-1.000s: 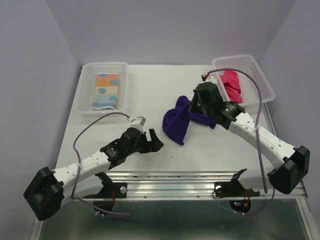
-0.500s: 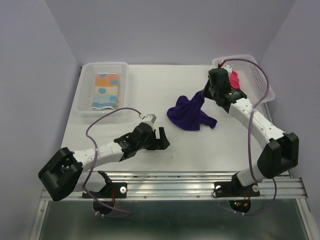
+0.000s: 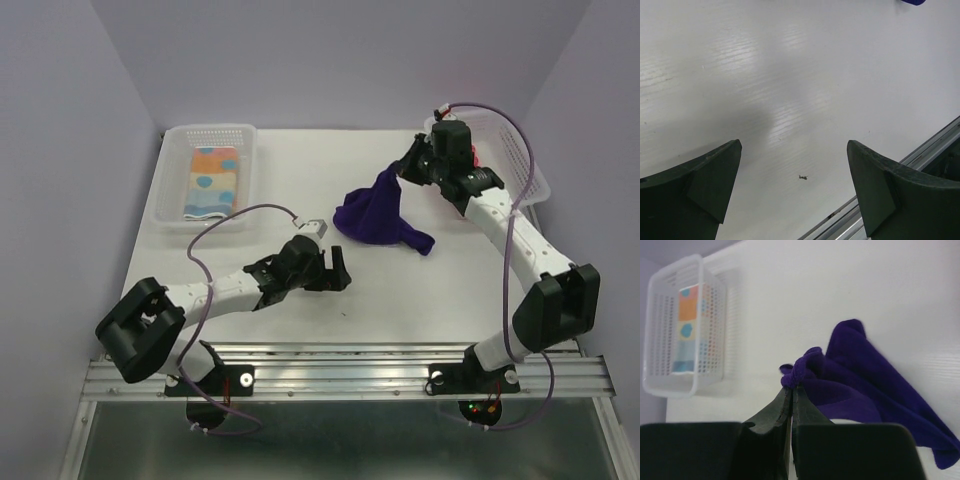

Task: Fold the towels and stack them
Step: Flatten out the crumpled towel

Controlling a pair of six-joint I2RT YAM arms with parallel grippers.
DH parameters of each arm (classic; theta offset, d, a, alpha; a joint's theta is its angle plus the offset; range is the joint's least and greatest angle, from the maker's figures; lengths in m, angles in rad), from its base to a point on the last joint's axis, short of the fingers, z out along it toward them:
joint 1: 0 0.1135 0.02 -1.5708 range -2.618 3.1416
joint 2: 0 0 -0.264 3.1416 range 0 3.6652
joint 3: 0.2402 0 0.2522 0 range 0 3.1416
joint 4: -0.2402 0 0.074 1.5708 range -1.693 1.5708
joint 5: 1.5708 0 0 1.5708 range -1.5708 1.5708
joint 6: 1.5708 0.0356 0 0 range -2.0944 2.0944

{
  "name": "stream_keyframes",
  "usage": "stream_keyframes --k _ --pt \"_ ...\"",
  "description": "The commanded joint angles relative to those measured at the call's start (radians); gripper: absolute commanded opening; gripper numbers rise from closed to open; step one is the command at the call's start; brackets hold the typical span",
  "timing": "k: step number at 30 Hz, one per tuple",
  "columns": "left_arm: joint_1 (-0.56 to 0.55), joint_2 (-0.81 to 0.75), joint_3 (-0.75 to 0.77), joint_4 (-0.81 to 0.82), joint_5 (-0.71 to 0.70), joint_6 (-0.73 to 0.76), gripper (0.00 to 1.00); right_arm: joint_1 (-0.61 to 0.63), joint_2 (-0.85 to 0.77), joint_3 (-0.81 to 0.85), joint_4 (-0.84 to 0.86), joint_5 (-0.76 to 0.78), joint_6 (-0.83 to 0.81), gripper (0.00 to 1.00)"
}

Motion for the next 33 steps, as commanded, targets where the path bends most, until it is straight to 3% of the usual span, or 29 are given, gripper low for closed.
stream_keyframes --k 1,9,12,16,20,23,28,33 --pt "-0.008 -0.1 -0.007 0.026 -0.016 0.012 0.99 0.106 -0.133 -0.036 0.092 -0.138 0.055 0.01" --pt "-0.008 -0.401 -0.165 -0.026 -0.094 -0.092 0.99 0.448 -0.112 0.101 0.116 -0.063 0.089 0.01" --pt "-0.008 -0.487 -0.208 -0.087 -0.145 -0.143 0.99 0.507 -0.083 0.137 0.159 -0.063 0.102 0.01" --pt "-0.008 -0.617 -0.243 -0.149 -0.181 -0.189 0.99 0.508 -0.096 0.099 0.188 0.053 0.118 0.01" --pt "-0.008 -0.636 -0.253 -0.176 -0.191 -0.197 0.99 0.484 -0.171 -0.042 0.151 0.262 0.131 0.01" --pt "-0.01 -0.602 -0.236 -0.187 -0.178 -0.189 0.99 0.391 -0.272 -0.307 0.15 0.259 0.177 0.01" --pt "-0.008 -0.584 -0.228 -0.196 -0.151 -0.184 0.99 0.35 -0.409 -0.576 0.099 0.271 0.176 0.01" --pt "-0.008 -0.546 -0.214 -0.244 -0.209 -0.181 0.99 0.306 -0.446 -0.688 0.041 0.308 0.208 0.01"
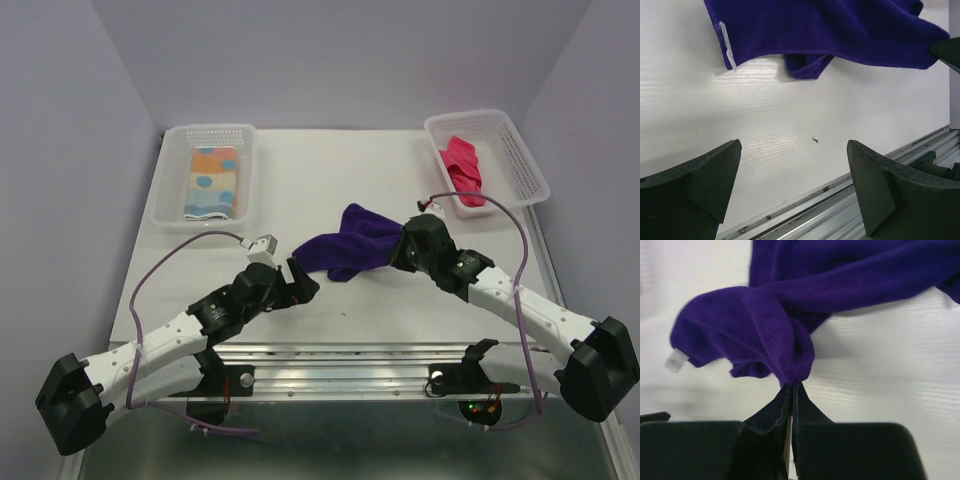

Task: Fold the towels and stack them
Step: Flatten out the crumpled towel

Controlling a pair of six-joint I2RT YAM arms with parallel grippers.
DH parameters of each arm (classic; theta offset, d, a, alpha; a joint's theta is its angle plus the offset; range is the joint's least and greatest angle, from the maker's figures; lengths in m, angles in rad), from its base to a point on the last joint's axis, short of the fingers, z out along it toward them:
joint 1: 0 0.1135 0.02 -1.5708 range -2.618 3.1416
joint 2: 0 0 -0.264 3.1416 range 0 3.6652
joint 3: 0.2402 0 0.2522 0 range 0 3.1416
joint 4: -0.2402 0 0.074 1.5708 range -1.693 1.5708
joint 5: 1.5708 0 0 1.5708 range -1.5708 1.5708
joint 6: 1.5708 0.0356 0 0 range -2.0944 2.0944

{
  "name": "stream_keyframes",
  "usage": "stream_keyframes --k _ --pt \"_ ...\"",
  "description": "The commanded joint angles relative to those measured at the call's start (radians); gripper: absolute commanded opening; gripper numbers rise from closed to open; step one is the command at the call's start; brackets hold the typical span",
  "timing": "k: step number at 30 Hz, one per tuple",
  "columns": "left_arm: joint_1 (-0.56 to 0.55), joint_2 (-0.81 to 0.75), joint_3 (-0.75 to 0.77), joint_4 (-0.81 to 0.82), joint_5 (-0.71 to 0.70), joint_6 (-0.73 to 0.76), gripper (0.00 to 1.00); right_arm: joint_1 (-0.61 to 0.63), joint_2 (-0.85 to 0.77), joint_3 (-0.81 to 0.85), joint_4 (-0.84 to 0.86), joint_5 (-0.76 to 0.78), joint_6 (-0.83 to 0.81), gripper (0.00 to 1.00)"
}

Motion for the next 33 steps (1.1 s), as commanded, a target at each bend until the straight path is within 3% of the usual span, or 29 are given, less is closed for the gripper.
stream_keyframes --k 1,8,15,20,24,33 --pt "-0.004 0.045 0.032 -0.023 -0.057 -0.001 0.99 -0.042 -0.017 -0.059 -0.016 0.053 0.032 0.01" --pt "0.012 0.273 0.132 -0.063 -0.211 -0.01 0.99 -0.059 0.034 -0.067 0.052 -0.027 0.018 0.01" --pt "0.116 0.428 0.176 0.042 -0.147 0.088 0.98 -0.062 0.06 -0.064 0.07 -0.047 0.007 0.01" --pt "0.147 0.491 0.181 0.095 -0.091 0.133 0.85 -0.068 0.061 -0.066 0.072 -0.047 0.003 0.01" --pt "0.147 0.522 0.183 0.138 -0.071 0.145 0.82 -0.073 0.063 -0.062 0.073 -0.048 -0.001 0.01" --pt "0.151 0.606 0.221 0.161 -0.057 0.163 0.63 -0.08 0.064 -0.061 0.07 -0.054 -0.007 0.01"
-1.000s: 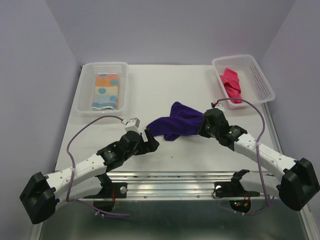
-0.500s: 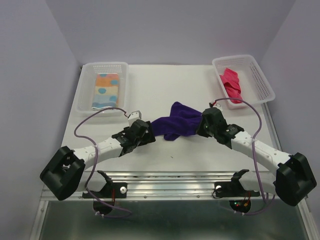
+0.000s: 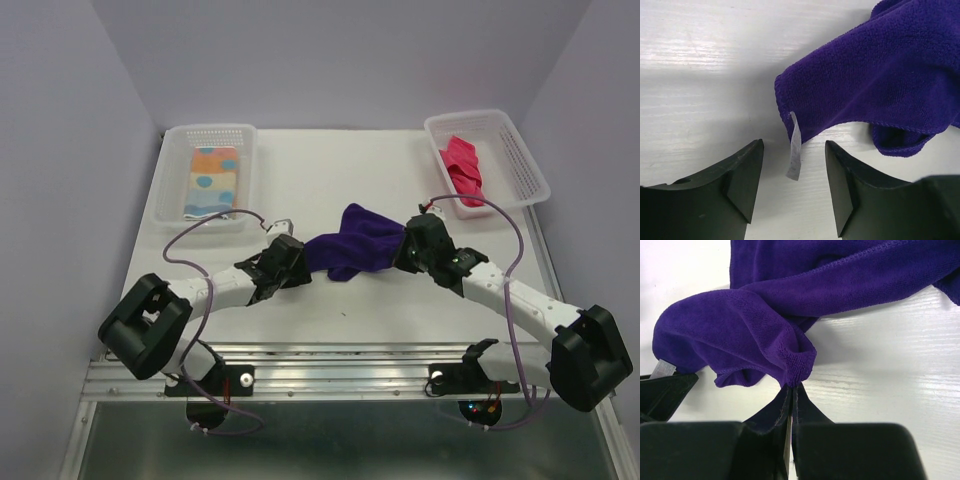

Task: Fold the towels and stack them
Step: Flatten out the crumpled towel

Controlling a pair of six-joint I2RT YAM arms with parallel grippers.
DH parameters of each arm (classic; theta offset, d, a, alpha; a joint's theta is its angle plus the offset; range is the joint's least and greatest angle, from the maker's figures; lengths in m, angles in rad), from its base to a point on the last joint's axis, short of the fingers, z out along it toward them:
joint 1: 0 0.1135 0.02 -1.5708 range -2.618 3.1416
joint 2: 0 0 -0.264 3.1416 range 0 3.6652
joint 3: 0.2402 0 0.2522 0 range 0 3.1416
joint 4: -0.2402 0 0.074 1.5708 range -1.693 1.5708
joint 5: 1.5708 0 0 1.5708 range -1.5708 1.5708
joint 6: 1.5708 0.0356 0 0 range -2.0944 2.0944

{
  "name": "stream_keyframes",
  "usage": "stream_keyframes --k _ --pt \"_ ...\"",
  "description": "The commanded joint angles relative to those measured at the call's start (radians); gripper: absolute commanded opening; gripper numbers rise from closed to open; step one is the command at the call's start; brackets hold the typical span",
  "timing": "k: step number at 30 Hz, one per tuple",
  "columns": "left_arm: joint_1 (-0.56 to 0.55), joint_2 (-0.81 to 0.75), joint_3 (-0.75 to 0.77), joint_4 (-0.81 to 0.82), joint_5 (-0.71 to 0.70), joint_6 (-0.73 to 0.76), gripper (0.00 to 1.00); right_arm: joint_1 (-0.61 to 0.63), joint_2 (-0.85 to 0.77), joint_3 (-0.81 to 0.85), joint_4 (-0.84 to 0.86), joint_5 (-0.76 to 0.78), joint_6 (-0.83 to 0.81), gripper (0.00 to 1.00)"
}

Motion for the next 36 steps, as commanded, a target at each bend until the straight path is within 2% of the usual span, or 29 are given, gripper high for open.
stream_keyframes --k 1,7,10,11,18,23,27,31,36 --pt "0.006 0.029 0.045 0.052 0.01 0.025 0.63 -0.009 -0.002 0.006 0.036 -0.004 -0.016 0.01" --pt "0.006 0.068 0.062 0.07 0.033 0.029 0.43 -0.014 0.0 0.006 0.034 -0.01 -0.019 0.01" --pt "0.006 0.072 0.068 0.072 0.037 0.032 0.2 -0.017 0.0 0.007 0.032 -0.012 -0.021 0.01" --pt "0.006 0.069 0.068 0.072 0.036 0.032 0.0 -0.017 0.0 0.007 0.032 -0.013 -0.022 0.01" --pt "0.007 -0.023 0.041 0.073 0.031 0.038 0.0 -0.02 -0.014 0.006 0.031 -0.015 -0.045 0.01" --pt "0.006 -0.194 0.006 0.075 0.054 0.046 0.0 -0.02 -0.054 0.036 0.026 -0.013 -0.085 0.01" --pt "0.004 -0.34 -0.002 0.116 0.156 0.084 0.0 -0.019 -0.109 0.081 0.025 -0.042 -0.119 0.01" --pt "0.003 -0.48 0.048 0.128 0.146 0.104 0.0 -0.02 -0.193 0.136 0.006 -0.025 -0.147 0.01" --pt "0.003 -0.526 0.194 0.127 0.11 0.159 0.0 -0.02 -0.255 0.286 -0.023 -0.008 -0.163 0.01"
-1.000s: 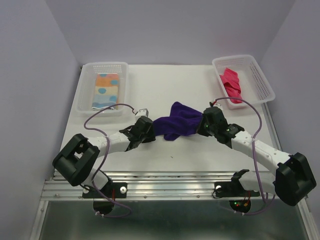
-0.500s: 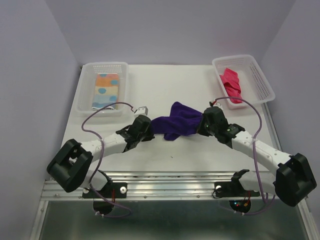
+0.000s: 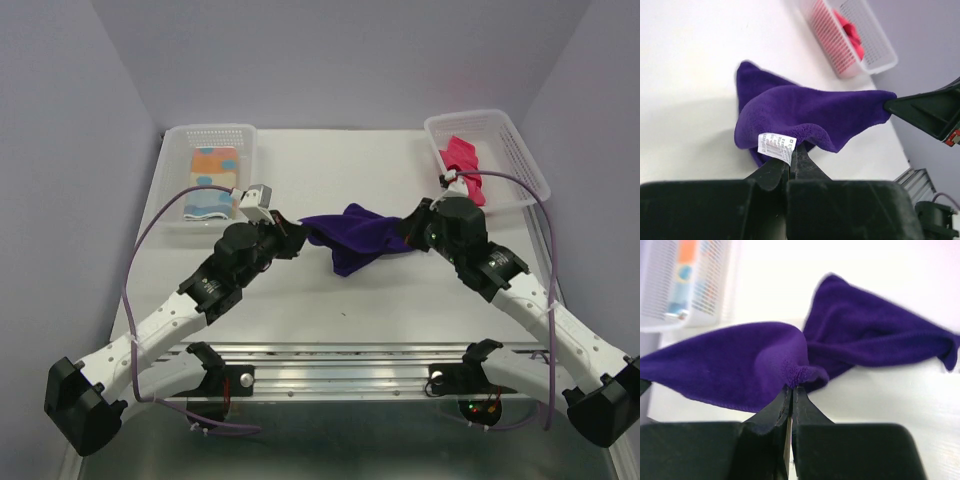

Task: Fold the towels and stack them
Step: Flatten out the crumpled towel

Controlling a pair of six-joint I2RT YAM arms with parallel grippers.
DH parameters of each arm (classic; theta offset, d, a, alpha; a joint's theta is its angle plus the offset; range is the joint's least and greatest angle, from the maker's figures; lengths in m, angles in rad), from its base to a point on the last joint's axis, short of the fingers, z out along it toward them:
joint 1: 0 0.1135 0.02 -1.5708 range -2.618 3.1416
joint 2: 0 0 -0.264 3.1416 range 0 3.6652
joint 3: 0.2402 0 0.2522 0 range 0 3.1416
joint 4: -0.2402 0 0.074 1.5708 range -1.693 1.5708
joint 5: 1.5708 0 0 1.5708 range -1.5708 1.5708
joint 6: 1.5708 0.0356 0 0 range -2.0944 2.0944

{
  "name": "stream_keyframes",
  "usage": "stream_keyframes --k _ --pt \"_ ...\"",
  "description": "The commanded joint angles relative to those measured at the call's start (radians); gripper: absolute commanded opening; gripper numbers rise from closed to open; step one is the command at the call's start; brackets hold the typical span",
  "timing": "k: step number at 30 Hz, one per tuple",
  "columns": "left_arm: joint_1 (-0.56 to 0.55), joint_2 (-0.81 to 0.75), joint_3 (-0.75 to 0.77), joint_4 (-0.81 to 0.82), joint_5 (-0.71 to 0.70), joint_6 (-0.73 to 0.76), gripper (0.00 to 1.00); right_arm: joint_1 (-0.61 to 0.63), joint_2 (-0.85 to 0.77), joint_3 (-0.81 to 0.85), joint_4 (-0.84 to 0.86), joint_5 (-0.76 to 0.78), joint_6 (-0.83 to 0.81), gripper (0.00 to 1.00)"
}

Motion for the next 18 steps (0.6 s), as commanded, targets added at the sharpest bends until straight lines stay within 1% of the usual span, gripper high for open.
stream_keyframes --k 1,3,4,6,7,8,9,10,11,13,14,15,16,17,18 --pt "0.001 -0.028 0.151 0.06 -0.017 0.077 0.0 -0.009 -0.078 0.167 0.025 0.013 -0.041 0.01" --pt "0.001 -0.027 0.207 0.054 -0.025 0.091 0.0 -0.009 -0.095 0.201 0.034 0.017 -0.055 0.01" --pt "0.003 -0.025 0.262 0.054 -0.019 0.123 0.0 -0.009 -0.101 0.245 0.028 0.034 -0.059 0.01" --pt "0.001 -0.019 0.32 0.052 -0.016 0.142 0.0 -0.009 -0.101 0.317 -0.009 0.051 -0.081 0.01" --pt "0.001 -0.015 0.377 0.055 -0.005 0.169 0.0 -0.009 -0.098 0.397 -0.019 0.053 -0.089 0.01" --pt "0.001 -0.001 0.412 0.052 0.015 0.18 0.0 -0.009 -0.095 0.435 -0.032 0.044 -0.108 0.01" --pt "0.001 0.007 0.447 0.043 0.027 0.191 0.0 -0.009 -0.081 0.471 -0.035 0.022 -0.116 0.01" --pt "0.001 0.014 0.519 0.026 0.047 0.209 0.0 -0.009 -0.072 0.515 -0.041 0.011 -0.121 0.01" --pt "0.001 0.027 0.555 0.018 0.061 0.216 0.0 -0.009 -0.058 0.591 -0.052 -0.005 -0.133 0.01" --pt "0.001 0.036 0.653 -0.009 0.119 0.225 0.0 -0.009 -0.015 0.673 -0.062 -0.065 -0.144 0.01" --pt "0.001 0.038 0.679 -0.017 0.134 0.228 0.0 -0.009 0.0 0.707 -0.07 -0.088 -0.159 0.01" --pt "0.001 0.036 0.728 -0.032 0.163 0.232 0.0 -0.009 0.031 0.779 -0.079 -0.134 -0.168 0.01" --pt "0.001 0.033 0.753 -0.041 0.17 0.234 0.0 -0.008 0.046 0.813 -0.093 -0.139 -0.184 0.01" --pt "0.001 0.031 0.773 -0.054 0.174 0.234 0.0 -0.009 0.063 0.856 -0.134 -0.175 -0.194 0.01" --pt "0.001 0.033 0.815 -0.077 0.179 0.251 0.0 -0.008 0.08 0.926 -0.153 -0.197 -0.202 0.01"
